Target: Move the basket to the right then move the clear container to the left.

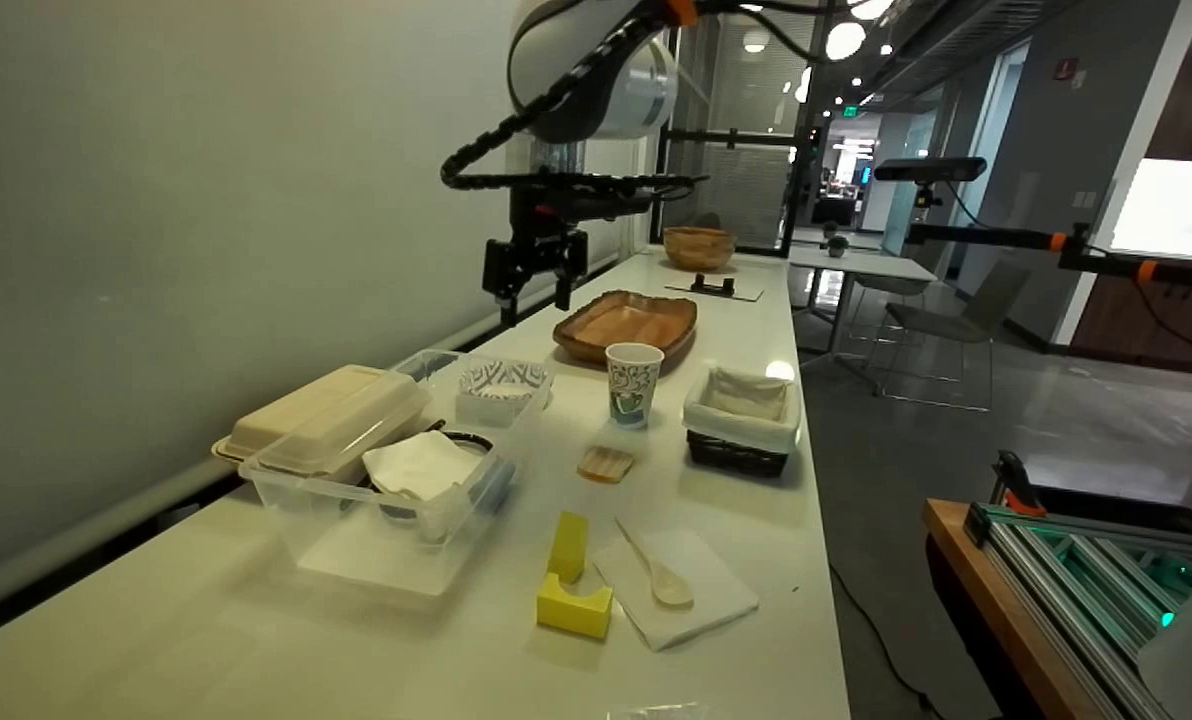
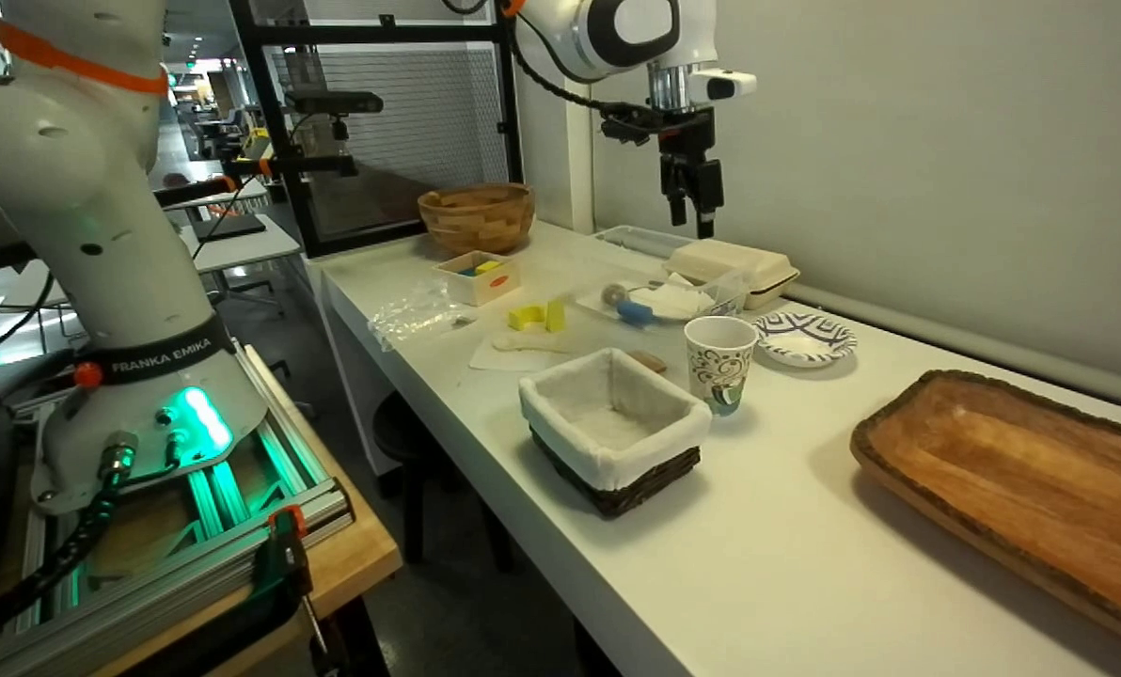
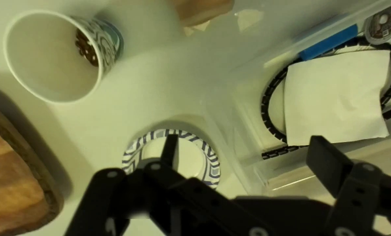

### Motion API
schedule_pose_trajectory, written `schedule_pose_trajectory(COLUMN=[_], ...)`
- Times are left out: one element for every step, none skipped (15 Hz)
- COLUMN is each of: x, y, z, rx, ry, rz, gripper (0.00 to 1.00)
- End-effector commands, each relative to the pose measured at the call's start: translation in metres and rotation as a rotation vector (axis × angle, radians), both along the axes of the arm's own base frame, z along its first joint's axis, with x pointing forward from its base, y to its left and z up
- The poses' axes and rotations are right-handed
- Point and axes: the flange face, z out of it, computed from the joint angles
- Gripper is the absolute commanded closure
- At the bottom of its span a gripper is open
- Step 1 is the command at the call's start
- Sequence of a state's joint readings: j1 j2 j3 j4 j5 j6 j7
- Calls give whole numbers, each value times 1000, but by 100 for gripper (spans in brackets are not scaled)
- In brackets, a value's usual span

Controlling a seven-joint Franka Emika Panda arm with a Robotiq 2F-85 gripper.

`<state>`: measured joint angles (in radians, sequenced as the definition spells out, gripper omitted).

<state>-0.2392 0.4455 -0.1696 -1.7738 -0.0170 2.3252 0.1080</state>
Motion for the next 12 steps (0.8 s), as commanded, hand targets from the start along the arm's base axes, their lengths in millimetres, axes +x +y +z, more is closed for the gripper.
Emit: schedule_pose_trajectory(x=[43,50,32,39,43,46,47,48,42,42,44,46], y=[-15,-18,-9,-12,-15,-17,-18,-18,-17,-18,-20,-23], z=[-19,-24,-15,-19,-22,-24,-24,-24,-22,-23,-26,-30], rx=[-37,-36,-32,-36,-38,-40,-41,-42,-32,-38,-6,-4], ry=[37,57,18,27,34,34,35,35,59,40,13,1], rz=[192,242,160,191,208,217,221,223,277,333,375,398], gripper=[0,0,0,0,0,0,0,0,0,0,0,0])
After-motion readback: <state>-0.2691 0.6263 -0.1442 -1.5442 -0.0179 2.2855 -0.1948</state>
